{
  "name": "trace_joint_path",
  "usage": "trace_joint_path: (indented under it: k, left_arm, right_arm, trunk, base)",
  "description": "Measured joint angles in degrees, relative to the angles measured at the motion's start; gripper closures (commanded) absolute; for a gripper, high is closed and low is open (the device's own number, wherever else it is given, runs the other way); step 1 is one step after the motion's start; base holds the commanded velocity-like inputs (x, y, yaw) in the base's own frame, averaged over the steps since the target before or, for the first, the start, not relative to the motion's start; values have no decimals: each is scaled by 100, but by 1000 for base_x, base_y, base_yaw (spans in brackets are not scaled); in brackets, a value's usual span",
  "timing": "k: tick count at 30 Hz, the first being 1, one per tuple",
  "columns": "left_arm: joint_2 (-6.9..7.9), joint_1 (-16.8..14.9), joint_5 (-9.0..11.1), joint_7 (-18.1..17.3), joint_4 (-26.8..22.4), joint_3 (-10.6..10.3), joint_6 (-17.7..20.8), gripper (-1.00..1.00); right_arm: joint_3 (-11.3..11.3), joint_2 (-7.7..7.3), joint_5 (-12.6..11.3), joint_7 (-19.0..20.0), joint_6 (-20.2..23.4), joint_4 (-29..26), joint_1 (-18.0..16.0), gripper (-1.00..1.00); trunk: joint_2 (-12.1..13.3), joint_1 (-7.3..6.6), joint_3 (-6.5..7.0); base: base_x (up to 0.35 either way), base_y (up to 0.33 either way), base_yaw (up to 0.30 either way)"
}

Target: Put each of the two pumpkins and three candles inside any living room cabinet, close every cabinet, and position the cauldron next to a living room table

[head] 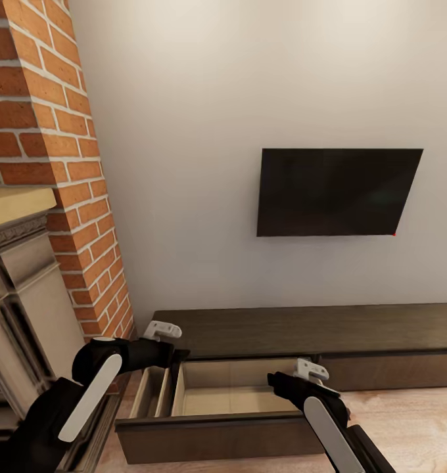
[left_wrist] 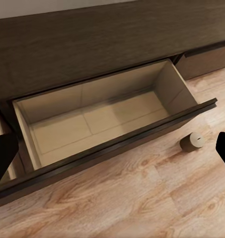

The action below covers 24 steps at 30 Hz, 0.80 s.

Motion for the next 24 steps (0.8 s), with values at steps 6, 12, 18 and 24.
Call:
trace_joint_path:
  k: [6, 12, 18, 24]
  left_arm:
    - [-14, -3, -3, 26, -5, -1, 0, -100]
    - [-23, -4, -4, 31, -11, -5, -1, -100]
    - [-25, -11, -2, 33, -13, -20, -1, -100]
    - [-26, -10, -2, 33, -10, -32, -1, -100]
  right_arm:
    - [-32, 22, -37, -2, 407, 1, -8, -100]
    - [-39, 20, -57, 5, 503, 5, -10, -100]
    - [-47, 14, -61, 8, 530, 7, -11, -100]
    - [-49, 7, -61, 12, 534, 10, -12, -100]
  trunk:
    - [0, 0, 0]
    - [0, 0, 0]
    - [0, 3, -3]
    - [0, 4, -14]
  base:
    - [0, 0, -154]
    - [-6, 0, -271]
    - [-156, 0, -288]
    - [-306, 0, -285]
